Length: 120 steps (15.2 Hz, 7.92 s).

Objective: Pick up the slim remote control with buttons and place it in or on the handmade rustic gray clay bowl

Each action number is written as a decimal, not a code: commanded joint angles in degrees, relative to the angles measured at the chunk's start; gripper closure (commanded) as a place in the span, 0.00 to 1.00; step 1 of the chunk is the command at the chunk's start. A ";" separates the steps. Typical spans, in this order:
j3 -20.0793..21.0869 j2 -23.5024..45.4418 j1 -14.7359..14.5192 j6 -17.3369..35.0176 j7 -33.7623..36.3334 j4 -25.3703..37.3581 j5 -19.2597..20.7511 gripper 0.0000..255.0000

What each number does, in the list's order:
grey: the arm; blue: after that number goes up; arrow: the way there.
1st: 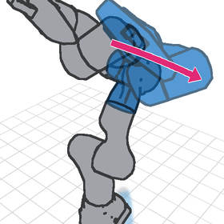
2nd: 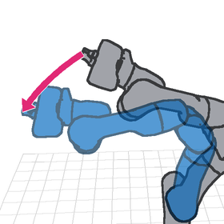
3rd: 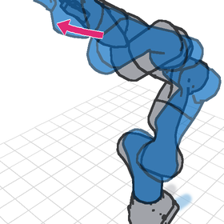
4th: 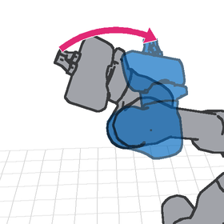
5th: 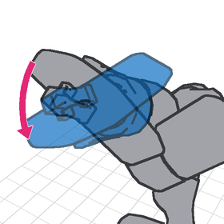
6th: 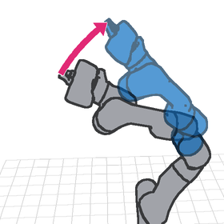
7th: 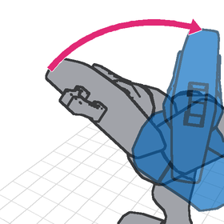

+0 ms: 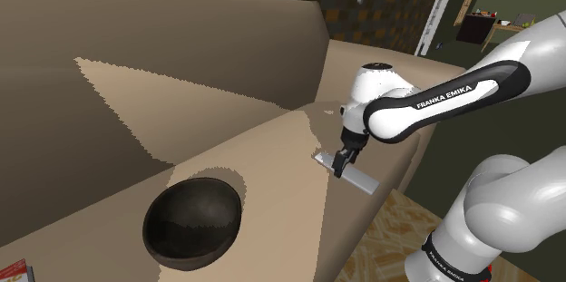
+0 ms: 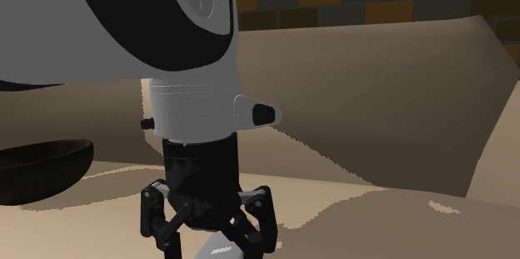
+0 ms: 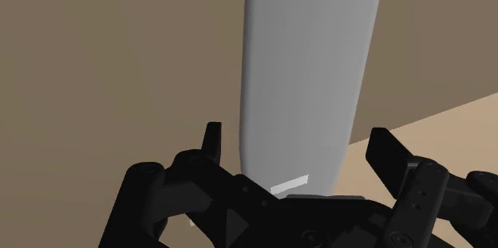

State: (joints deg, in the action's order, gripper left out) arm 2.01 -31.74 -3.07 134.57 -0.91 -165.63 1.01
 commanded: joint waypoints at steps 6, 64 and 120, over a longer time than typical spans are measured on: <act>-0.01 0.74 0.06 1.11 0.00 -0.33 0.06 0.00; 12.64 -0.30 -5.43 -29.36 13.94 29.33 -7.03 1.00; 33.84 45.97 -15.65 -30.76 50.86 72.33 9.27 0.00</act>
State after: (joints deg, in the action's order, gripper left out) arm 35.87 14.25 -18.77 104.53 50.13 -93.94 10.35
